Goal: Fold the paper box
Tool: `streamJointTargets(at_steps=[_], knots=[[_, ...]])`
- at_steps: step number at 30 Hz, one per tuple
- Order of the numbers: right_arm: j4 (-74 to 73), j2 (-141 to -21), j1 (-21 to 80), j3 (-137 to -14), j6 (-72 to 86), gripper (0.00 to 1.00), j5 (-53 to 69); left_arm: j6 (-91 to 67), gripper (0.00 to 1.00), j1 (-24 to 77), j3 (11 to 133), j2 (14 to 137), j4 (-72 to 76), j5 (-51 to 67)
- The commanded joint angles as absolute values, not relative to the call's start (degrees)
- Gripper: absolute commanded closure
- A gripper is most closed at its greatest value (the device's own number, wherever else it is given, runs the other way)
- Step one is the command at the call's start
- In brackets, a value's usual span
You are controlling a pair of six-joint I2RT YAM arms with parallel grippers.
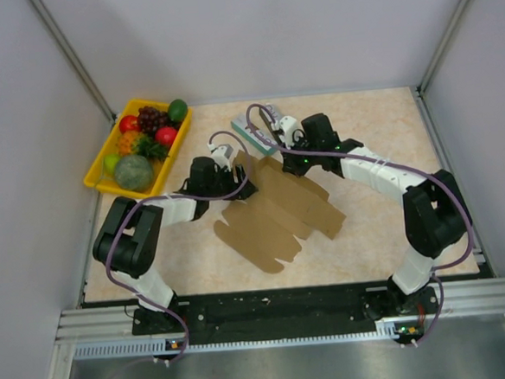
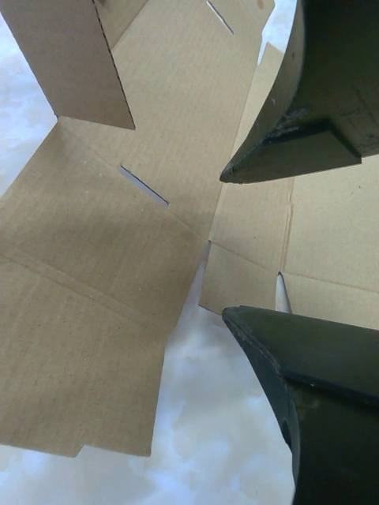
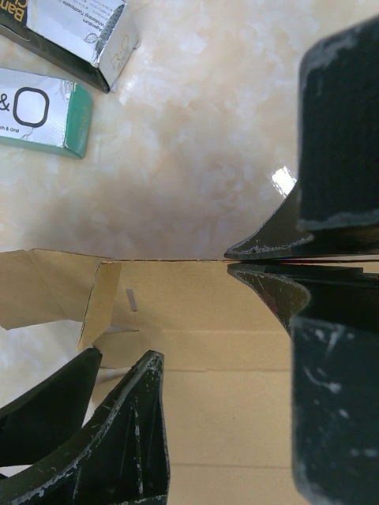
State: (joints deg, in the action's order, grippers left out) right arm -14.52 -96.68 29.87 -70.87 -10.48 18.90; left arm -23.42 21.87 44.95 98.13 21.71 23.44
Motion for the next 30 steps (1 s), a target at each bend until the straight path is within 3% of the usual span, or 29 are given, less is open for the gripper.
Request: streamJointTargets(at_steps=[1, 4, 7, 13, 23, 30], knots=[[-12.0, -96.8, 30.7, -71.3, -11.4, 1.00, 18.6, -20.5, 0.27, 22.7, 45.3, 97.4, 22.8, 19.7], [-12.1, -96.8, 30.7, -71.4, -11.5, 1.00, 19.3, -17.9, 0.21, 22.6, 45.6, 96.8, 22.9, 22.8], [-12.6, -96.7, 30.7, -71.7, -11.9, 1.00, 19.9, -15.0, 0.21, 21.9, 49.4, 96.3, 14.7, 24.6], [-13.1, -96.5, 30.7, -71.9, -12.7, 1.00, 21.1, -15.9, 0.22, 17.1, 50.6, 99.0, 13.9, 33.4], [-13.2, -96.4, 30.7, -72.2, -12.7, 1.00, 21.8, -17.6, 0.46, 17.1, 49.3, 100.7, 17.0, 38.5], [-13.1, -96.2, 30.8, -72.2, -12.2, 1.00, 22.0, -16.6, 0.61, 20.5, 45.1, 97.6, 19.3, 31.1]])
